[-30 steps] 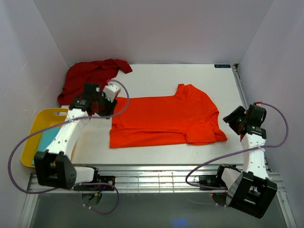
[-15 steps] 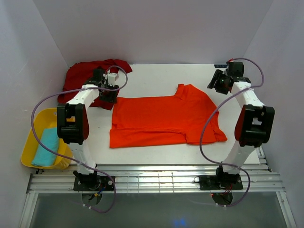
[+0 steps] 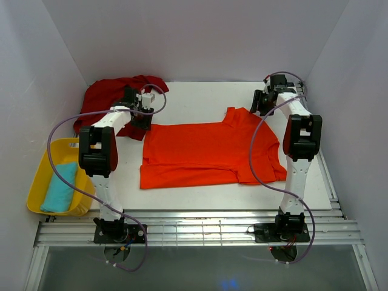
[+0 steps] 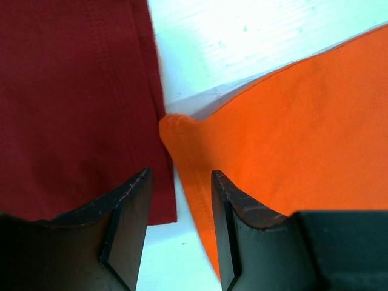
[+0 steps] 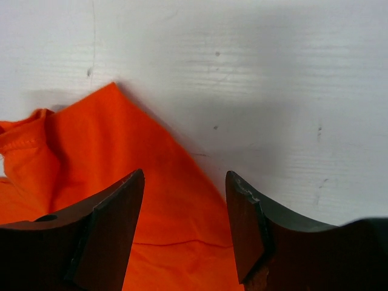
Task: Roll the t-shirts
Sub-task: Fold the T-shirt at the center of the board.
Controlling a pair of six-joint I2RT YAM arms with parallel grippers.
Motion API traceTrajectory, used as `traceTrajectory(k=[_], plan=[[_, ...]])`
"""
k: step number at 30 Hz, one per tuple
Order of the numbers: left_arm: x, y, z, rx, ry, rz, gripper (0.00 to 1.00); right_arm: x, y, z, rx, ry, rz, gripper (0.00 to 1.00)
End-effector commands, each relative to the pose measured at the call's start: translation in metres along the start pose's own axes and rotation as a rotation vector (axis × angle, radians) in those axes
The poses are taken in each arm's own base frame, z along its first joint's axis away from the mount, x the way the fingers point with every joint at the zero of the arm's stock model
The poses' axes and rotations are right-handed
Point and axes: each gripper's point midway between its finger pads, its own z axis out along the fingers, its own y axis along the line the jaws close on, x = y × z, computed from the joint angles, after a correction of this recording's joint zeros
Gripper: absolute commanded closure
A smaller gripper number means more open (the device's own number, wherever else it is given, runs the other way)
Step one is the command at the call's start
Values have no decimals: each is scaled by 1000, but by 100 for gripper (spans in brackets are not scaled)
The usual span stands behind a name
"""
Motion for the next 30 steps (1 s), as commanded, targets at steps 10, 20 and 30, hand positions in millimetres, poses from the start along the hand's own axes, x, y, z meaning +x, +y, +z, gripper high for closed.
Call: traceTrajectory(k=[10,20,30], plan=[[-31,-4,11,-67,-35,79,47,54,6,5,78,110,-102,41],[-12,-15,25,-6,5,70,86,59,3,-5,108,78,-83,69],[-20,-24,9,30,-44,87,100,17,25,-38,51,-46,-113,92]])
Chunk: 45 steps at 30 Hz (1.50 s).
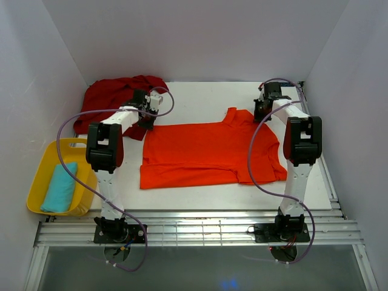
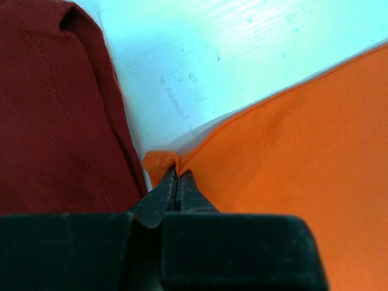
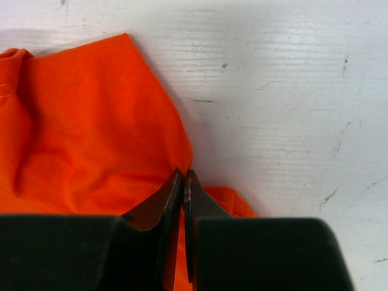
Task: Roll the t-shirts
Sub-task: Fold the T-shirt at the center of the board.
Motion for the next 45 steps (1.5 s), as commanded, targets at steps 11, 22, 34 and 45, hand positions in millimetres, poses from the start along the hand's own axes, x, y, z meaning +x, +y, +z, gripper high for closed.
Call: traceTrajectory(k=[11,22,34,45], plan=[[-27,-7,-50,4,-132,40,100,-43,29,-80,-95,-197,-9,92],[-5,-16,-74,3,-138,64,100,48,21,-96,-68,-125,105,92],[34,-34,-110,25,-130,82,100,103,5,-133,4,-159,157,92],[119,-62,-95,151,44,141,97,155,1,-126,8,-87,164,92]])
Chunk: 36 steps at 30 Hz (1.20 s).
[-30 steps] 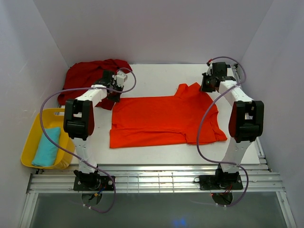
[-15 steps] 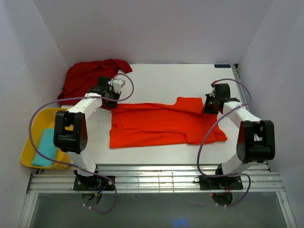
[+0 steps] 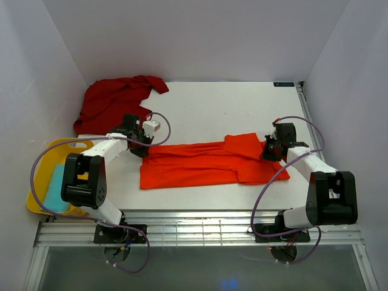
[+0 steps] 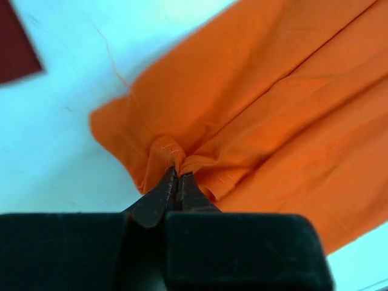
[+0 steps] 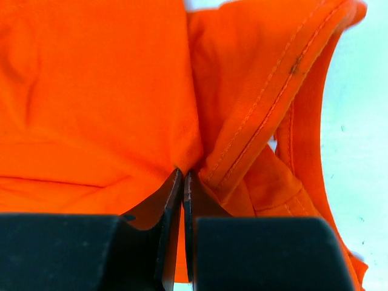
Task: Roll the t-shirts
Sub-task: Fold the T-shirt at the center of the board.
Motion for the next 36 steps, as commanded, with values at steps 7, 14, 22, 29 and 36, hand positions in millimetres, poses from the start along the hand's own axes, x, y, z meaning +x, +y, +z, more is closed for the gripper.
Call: traceTrajectory(k=[7,14,22,29,36], plan=[[-19,-19,-31,88,-71,125,48,-21,-2,-7,8,-66,-14,60],[-40,2,-44,-5,-95,194,42,-75,16,-12,-35,-150,-48,49],[-13,12,-3,-14,68,153,49,-113,24,27,-60,-99,-65,52],[-22,2,-3,25,36,107,50,-103,9,79,-12,43,-89,51],[-13,-4,-5,36,35,110,52,-86,18,105,-100,104,-93,51]])
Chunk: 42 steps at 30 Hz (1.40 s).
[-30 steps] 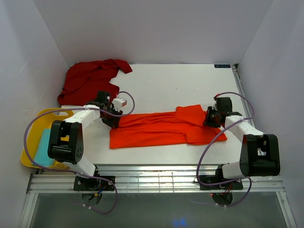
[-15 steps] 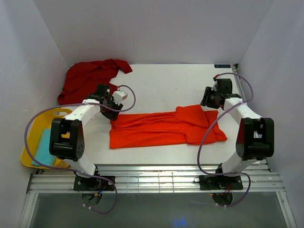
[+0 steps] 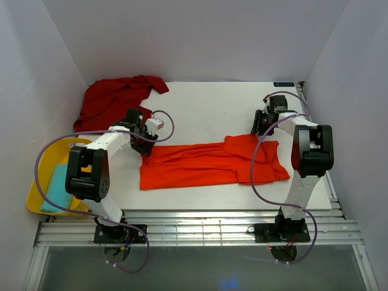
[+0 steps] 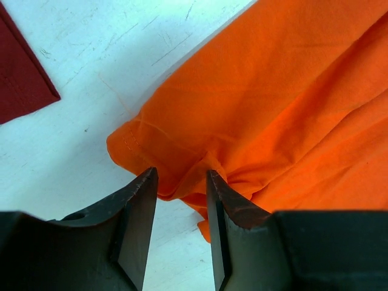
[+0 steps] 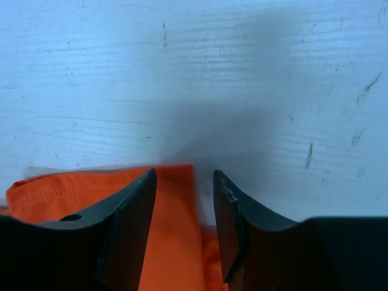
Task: Roll the t-shirts
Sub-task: Fold the T-shirt at the center of the board.
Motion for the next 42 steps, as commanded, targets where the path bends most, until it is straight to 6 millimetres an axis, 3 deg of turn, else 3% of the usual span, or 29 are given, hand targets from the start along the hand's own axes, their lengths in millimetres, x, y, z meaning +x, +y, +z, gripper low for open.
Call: traceTrajectory(k=[1,4,5,11,14,16,21,32,35,38,42], plan=[[-7,-6,-9,5,-49,-7,53,10,1,14,-28,54,-8,52],[-6,-6,-4,12,-37,-24,57,17,4,17,-52,76,-9,62],[-6,-7,-3,15,-35,-27,58,14,7,15,-64,65,-12,70],[-11,-7,-5,19,-56,-26,59,11,17,2,-110,38,-10,73],[-10,-6,-2,17,-44,-26,59,5,20,-1,-116,24,-13,86],[-10,-4,1,14,-37,-27,59,5,20,-2,-120,23,-12,89],[-16,-12,6,54,-36,-18,55,5,20,-7,-118,17,-16,91],[-49,-1,-16,0,-121,-41,55,-3,27,-17,-144,-14,-25,92],[-43,0,-13,-5,-103,-42,54,-6,28,-20,-143,-26,-28,92],[-25,3,-3,-27,-33,-52,54,-6,28,-21,-141,-26,-28,92],[-11,-9,8,13,11,-62,53,-3,27,-22,-139,-22,-28,92]])
